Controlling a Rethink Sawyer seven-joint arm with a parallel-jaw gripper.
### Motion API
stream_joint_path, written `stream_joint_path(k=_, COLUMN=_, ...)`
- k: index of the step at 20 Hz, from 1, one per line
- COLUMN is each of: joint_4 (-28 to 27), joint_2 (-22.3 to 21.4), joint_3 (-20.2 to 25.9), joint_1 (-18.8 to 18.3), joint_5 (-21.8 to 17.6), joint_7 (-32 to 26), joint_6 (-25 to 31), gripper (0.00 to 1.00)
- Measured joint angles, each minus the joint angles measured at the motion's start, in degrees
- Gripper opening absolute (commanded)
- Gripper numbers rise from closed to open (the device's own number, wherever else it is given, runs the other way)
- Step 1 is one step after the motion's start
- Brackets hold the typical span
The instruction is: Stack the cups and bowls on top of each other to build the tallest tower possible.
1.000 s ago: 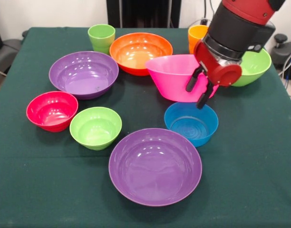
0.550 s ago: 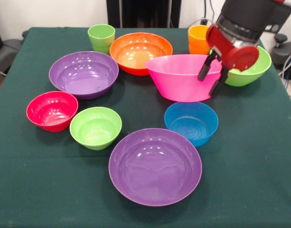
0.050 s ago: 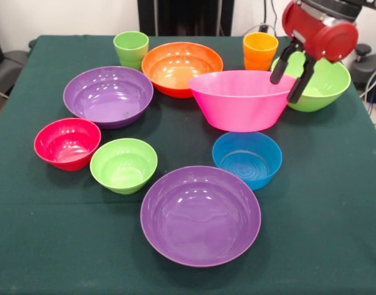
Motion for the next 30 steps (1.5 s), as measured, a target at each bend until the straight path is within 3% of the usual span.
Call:
stream_joint_path(k=16, joint_4=8.05, joint_2=-0.98, joint_3=0.01, joint_1=-1.43, joint_5=1.42, joint_7=0.04, joint_6=-0.17, gripper=1.0)
stream_joint_path(k=30, joint_4=9.39, joint_2=-0.43, joint_3=0.0, joint_1=-2.34, joint_5=1.87, joint_7=0.04, joint_6=-1.39, gripper=1.0)
